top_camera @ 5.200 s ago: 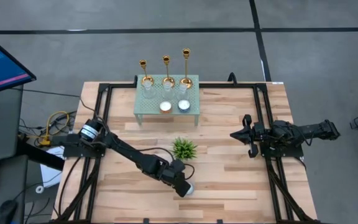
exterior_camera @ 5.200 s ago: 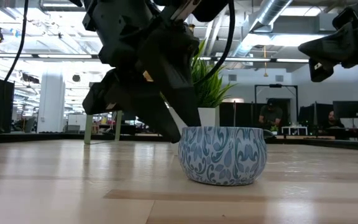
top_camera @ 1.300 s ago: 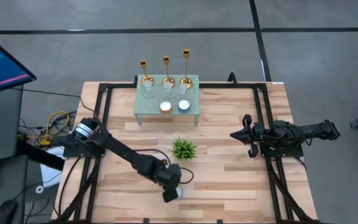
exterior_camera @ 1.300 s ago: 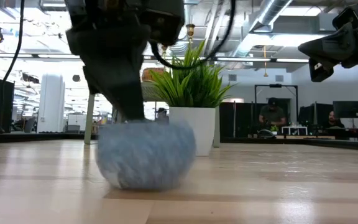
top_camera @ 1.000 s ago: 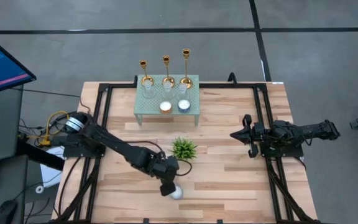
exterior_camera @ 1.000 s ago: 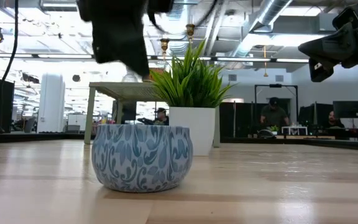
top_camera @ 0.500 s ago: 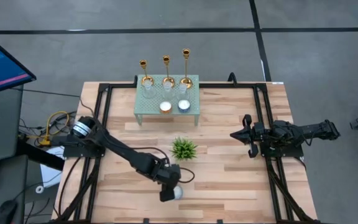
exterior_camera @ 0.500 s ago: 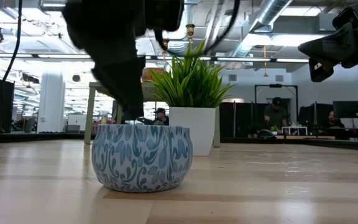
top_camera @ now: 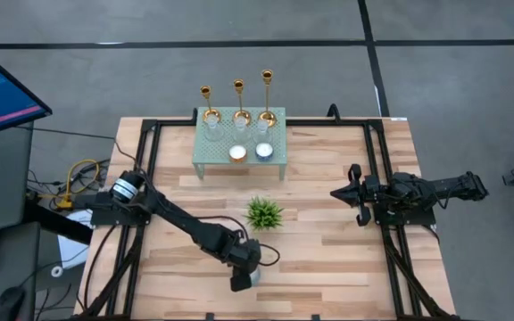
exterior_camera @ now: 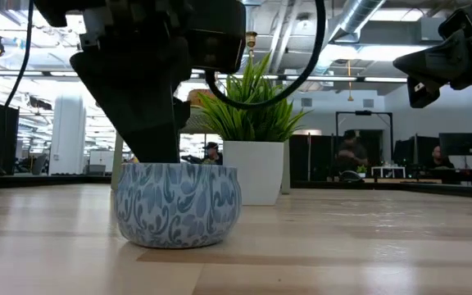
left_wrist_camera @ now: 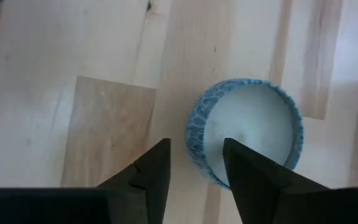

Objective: Pick & Place candle stick holders
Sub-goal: Put the light blue scented candle on the shelf aligned with the other scented candles

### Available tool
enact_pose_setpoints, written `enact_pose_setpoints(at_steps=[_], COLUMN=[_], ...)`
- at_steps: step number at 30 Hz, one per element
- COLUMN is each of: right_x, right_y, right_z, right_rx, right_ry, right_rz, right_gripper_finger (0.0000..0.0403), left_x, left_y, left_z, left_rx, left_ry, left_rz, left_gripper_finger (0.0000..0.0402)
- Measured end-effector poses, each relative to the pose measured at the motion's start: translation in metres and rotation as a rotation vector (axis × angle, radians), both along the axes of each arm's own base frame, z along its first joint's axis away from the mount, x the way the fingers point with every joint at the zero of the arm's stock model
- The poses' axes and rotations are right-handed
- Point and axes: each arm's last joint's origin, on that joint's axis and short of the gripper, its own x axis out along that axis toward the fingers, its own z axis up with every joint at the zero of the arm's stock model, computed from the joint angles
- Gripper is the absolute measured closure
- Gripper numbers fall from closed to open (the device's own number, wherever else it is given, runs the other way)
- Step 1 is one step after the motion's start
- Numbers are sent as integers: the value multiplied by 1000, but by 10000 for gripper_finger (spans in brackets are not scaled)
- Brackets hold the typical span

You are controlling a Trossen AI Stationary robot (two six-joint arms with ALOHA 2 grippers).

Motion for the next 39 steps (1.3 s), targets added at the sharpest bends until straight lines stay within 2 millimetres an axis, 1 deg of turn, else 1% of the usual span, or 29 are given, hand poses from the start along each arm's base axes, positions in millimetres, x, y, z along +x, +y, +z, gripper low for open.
enact_pose_setpoints(at_steps=[2,4,9,10,17,20,22,25,29,34,39], right_x=[0,0,0,0,0,0,0,0,0,0,0], right_y=[0,0,0,0,0,0,0,0,0,0,0], right_z=[0,0,0,0,0,0,0,0,0,0,0], right_rx=[0,0,0,0,0,0,0,0,0,0,0], right_ry=[0,0,0,0,0,0,0,0,0,0,0], right_rz=[0,0,0,0,0,0,0,0,0,0,0], right_gripper_finger=[403,403,403,403,403,403,403,403,403,403,403], left_x=[0,0,1,2,4,0,-3,-14,-36,-74,-113], left_y=[1,1,5,6,14,16,18,25,43,84,133], left_z=[1,3,4,4,3,9,20,45,83,130,168], left_rx=[-5,-7,-21,-21,-13,12,15,33,60,171,242], left_ry=[-1,-4,4,6,20,20,5,-19,-44,-83,-141], left_rz=[0,0,5,10,32,42,63,94,194,407,636], left_gripper_finger=[269,295,385,391,398,399,399,400,400,401,401])
